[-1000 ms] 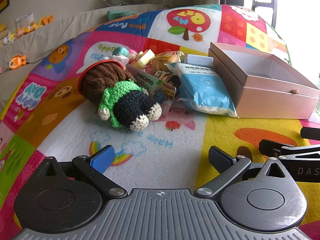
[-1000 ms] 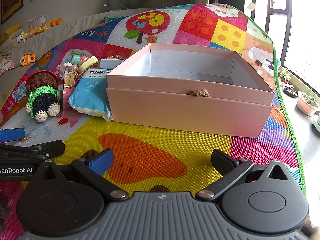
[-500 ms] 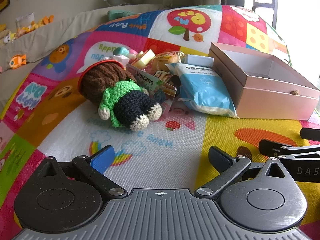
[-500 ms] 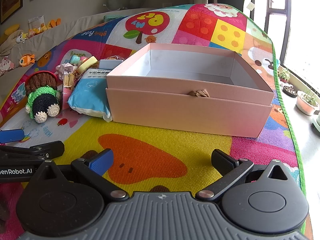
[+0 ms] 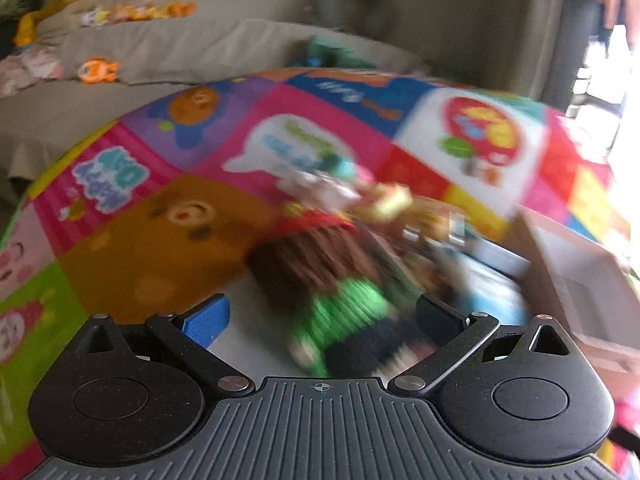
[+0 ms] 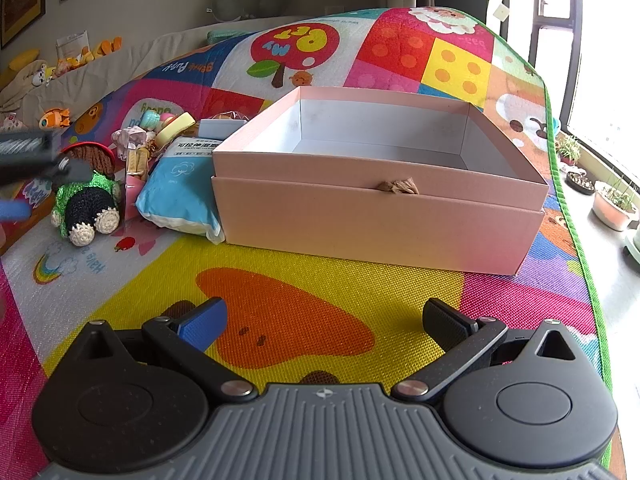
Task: Organize objects
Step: 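Grasp the crocheted doll with the left tool while the right tool grasps wooden sticks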
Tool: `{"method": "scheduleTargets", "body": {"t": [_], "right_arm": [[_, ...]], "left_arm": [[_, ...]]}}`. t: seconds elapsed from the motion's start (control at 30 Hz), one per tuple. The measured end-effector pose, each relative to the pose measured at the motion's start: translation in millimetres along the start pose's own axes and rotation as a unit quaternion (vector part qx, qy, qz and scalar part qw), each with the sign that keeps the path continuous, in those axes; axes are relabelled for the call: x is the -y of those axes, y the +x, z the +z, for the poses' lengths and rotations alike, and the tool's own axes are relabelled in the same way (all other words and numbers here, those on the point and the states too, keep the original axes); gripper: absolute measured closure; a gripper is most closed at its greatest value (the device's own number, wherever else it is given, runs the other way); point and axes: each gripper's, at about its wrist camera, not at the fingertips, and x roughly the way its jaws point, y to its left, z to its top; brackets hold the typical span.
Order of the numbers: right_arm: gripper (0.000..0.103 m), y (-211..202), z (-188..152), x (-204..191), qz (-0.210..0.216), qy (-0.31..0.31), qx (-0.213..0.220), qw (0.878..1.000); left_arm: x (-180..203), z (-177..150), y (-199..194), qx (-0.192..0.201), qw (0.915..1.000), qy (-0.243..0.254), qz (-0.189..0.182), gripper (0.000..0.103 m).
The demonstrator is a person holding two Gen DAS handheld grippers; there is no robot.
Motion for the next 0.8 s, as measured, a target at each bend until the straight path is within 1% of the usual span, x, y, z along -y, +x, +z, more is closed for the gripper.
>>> {"method": "scheduleTargets", "body": {"t": [0.07, 0.13, 0.17, 0.23, 0.27, 0.3, 0.37, 0.43, 0.5, 0.53, 0.6, 0.63, 0.7, 0.8], "right_arm": [[0.000, 0, 0, 0, 0.000, 0.000, 0.000, 1.000], [0.000, 0, 0, 0, 0.000, 0.000, 0.000, 1.000], [0.000, 0, 0, 0, 0.000, 0.000, 0.000, 1.000], [0.000, 0, 0, 0, 0.000, 0.000, 0.000, 1.000], [0.000, 0, 0, 0, 0.000, 0.000, 0.000, 1.000], [0.000, 1, 0, 0, 0.000, 0.000, 0.000, 1.000], [0.000, 1, 0, 0, 0.001, 0.001, 0.000, 1.000], [0.000, 2, 0, -1, 0.002, 0.001, 0.000, 1.000], [0.000, 2, 0, 0, 0.008, -0.004, -0.004, 1.000], [0.000, 0, 1, 4, 0.016, -0.008, -0.011, 1.000], [0.000, -3, 4, 7, 0.028, -0.012, -0.025, 0.999], [0.000, -4, 3, 7, 0.027, -0.012, -0.031, 0.999], [0.000, -6, 3, 4, 0.023, -0.022, -0.040, 0.999], [0.000, -2, 10, 1, 0.013, -0.013, -0.061, 0.998]], "left_arm": [[-5, 9, 23, -0.025, 0.9995, -0.014, 0.010, 0.001], [-8, 15, 38, -0.033, 0.9990, -0.028, 0.012, 0.001], [-8, 17, 43, -0.031, 0.9991, -0.024, 0.017, 0.001], [-1, 18, 51, -0.027, 0.9994, 0.003, 0.021, 0.002], [4, 15, 52, -0.028, 0.9993, 0.018, 0.020, 0.006], [7, 12, 52, -0.030, 0.9988, 0.034, 0.020, 0.014], [11, 2, 43, -0.020, 0.9975, 0.067, 0.009, 0.017], [4, -9, 29, -0.021, 0.9971, 0.071, -0.015, 0.018], [-6, -24, 6, -0.034, 0.9958, 0.071, -0.047, 0.019], [-11, -33, -8, -0.044, 0.9937, 0.078, -0.067, 0.019], [-18, -48, -32, -0.051, 0.9886, 0.106, -0.093, 0.020], [-22, -55, -42, -0.049, 0.9867, 0.118, -0.101, 0.020], [-31, -66, -52, -0.036, 0.9860, 0.127, -0.102, 0.017], [-37, -65, -49, -0.027, 0.9869, 0.113, -0.112, 0.014]]}}
